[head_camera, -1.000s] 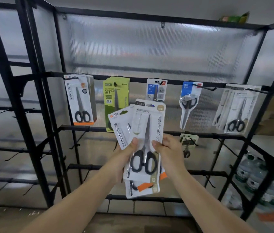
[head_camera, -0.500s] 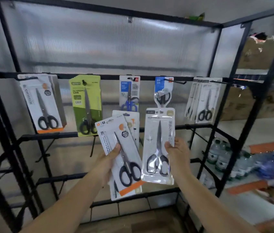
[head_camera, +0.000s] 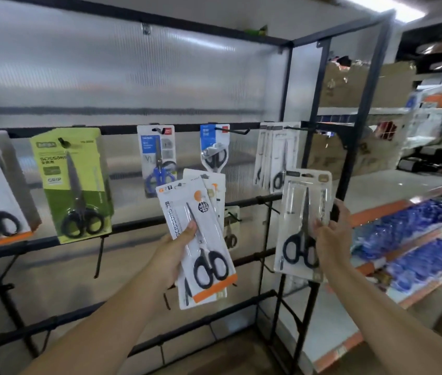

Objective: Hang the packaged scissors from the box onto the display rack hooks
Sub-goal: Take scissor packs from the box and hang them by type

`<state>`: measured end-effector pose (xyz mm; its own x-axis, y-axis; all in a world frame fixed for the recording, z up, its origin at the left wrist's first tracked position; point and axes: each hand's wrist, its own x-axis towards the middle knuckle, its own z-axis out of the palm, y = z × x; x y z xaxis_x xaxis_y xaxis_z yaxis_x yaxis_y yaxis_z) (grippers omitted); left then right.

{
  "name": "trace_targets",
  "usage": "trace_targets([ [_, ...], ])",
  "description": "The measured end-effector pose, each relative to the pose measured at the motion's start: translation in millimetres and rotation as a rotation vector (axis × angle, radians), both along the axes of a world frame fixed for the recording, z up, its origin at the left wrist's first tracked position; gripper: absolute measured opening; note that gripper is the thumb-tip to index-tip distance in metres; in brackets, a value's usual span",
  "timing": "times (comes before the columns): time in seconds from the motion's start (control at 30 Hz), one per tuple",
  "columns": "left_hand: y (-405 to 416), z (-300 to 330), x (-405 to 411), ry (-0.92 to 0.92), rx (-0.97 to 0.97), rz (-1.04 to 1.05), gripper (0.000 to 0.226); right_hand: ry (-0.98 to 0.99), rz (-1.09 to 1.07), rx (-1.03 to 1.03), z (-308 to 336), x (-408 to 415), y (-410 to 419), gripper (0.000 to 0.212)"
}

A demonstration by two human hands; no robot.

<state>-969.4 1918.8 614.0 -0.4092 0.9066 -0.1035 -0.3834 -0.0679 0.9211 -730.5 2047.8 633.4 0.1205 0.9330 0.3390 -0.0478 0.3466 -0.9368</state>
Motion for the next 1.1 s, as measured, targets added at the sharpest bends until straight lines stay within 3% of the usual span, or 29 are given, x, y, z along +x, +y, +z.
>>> trace_targets([
  [0.1, 24, 12, 12, -0.01, 0.035, -0.037, 0.033, -0.097, -0.014, 0.056, 26, 12, 30, 0.059],
  [0.3, 68, 36, 36, 0.02, 0.103, -0.039, 0.022, -0.26, -0.025, 0.052, 75, 19, 102, 0.058],
  [0.43, 100, 48, 46, 0.057, 0.102, -0.035, 0.04, -0.241, -0.006, 0.086, 94, 19, 149, 0.053],
  [0.6, 140, 52, 54, 0.013, 0.145, 0.038, 0.028, -0.309, 0.037, 0.154, 91, 21, 191, 0.051],
  [1.1, 189, 26, 81, -0.012, 0.103, 0.227, 0.045, -0.487, 0.193, 0.27, 76, 52, 227, 0.049],
])
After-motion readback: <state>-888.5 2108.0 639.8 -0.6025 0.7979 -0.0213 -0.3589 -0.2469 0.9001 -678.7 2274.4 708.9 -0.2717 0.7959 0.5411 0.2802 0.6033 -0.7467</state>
